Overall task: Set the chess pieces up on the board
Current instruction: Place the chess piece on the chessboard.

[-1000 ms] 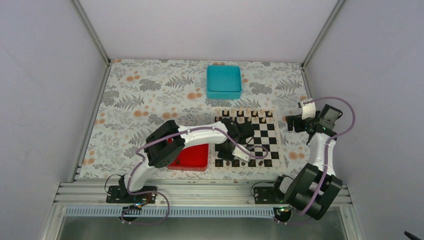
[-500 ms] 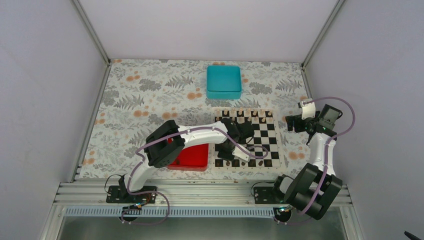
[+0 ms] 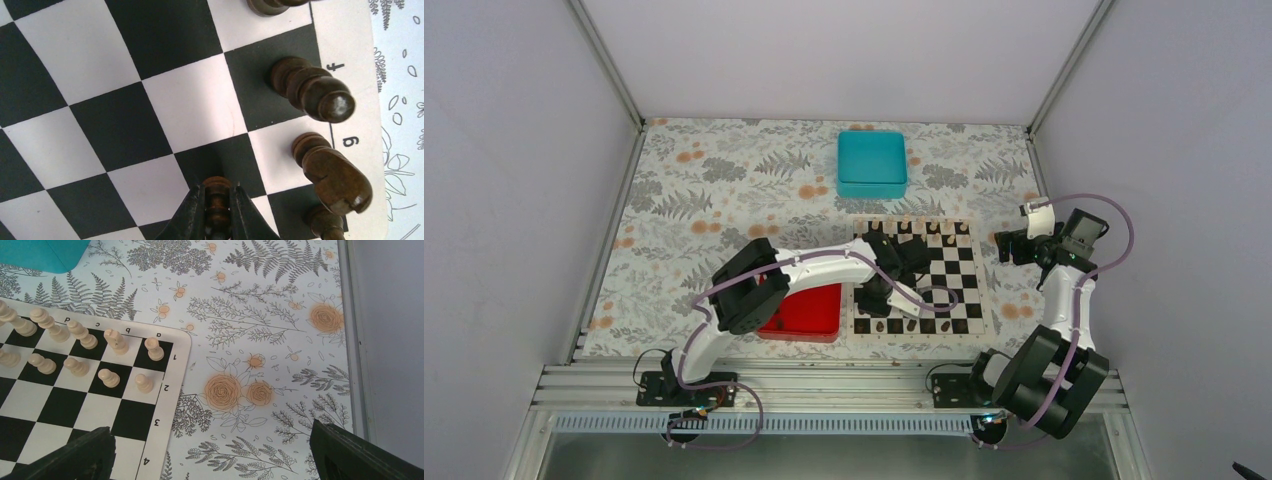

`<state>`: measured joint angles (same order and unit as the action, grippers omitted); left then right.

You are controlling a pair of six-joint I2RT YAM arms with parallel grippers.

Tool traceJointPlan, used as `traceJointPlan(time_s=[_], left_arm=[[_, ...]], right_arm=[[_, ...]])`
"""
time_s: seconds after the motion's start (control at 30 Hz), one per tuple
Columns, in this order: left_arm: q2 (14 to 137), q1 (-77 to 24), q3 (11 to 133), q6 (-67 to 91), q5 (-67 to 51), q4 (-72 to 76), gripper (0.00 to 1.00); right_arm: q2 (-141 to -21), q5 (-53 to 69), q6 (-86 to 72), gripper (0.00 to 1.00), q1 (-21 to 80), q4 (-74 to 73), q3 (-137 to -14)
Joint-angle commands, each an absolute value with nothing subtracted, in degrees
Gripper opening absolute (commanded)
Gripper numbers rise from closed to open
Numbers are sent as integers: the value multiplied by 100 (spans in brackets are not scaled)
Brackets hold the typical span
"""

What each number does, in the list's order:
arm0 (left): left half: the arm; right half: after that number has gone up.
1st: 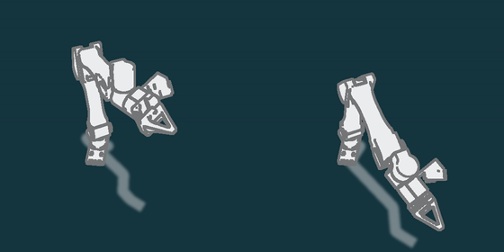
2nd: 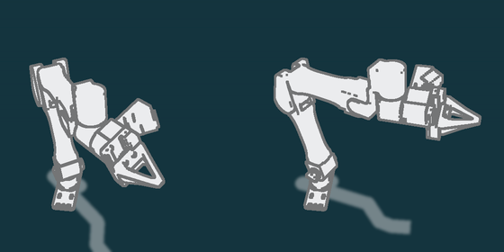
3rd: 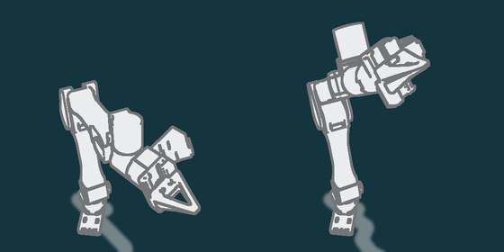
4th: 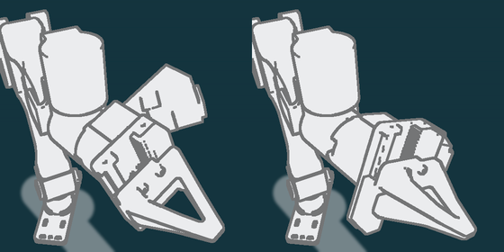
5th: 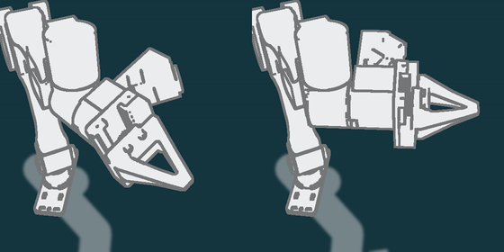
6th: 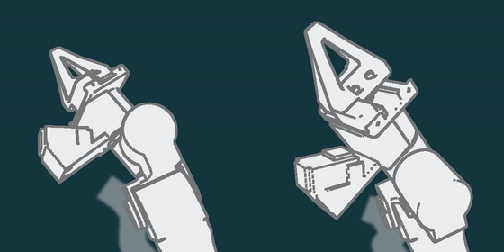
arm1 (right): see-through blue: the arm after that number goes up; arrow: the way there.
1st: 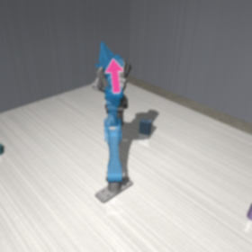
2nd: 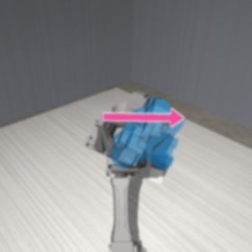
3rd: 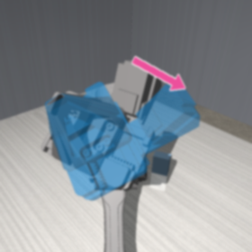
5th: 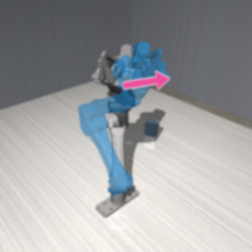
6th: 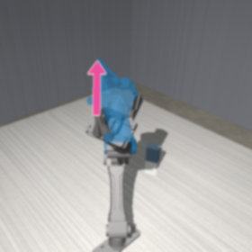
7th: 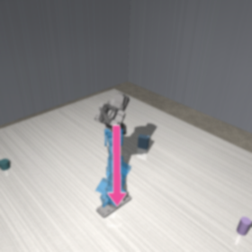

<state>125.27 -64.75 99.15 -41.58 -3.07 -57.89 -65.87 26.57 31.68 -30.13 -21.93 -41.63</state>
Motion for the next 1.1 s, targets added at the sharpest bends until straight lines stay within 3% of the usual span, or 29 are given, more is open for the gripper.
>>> traceJointPlan(time_s=[0.0, 0.7, 1.07], left_arm=[[12264, -6469, 9958, -4235, -220, -5819, 10], [12570, -6469, 10060, -4288, -352, -5787, 11], [12538, -6483, 10328, -4276, -496, -5978, 24]], right_arm=[[-6634, 2840, 3226, 100, -3076, -2179, -4264], [-6640, 2847, 3232, 100, -3076, -2195, -4266], [-6627, 2861, 3239, 100, -3076, -2219, -4267]])
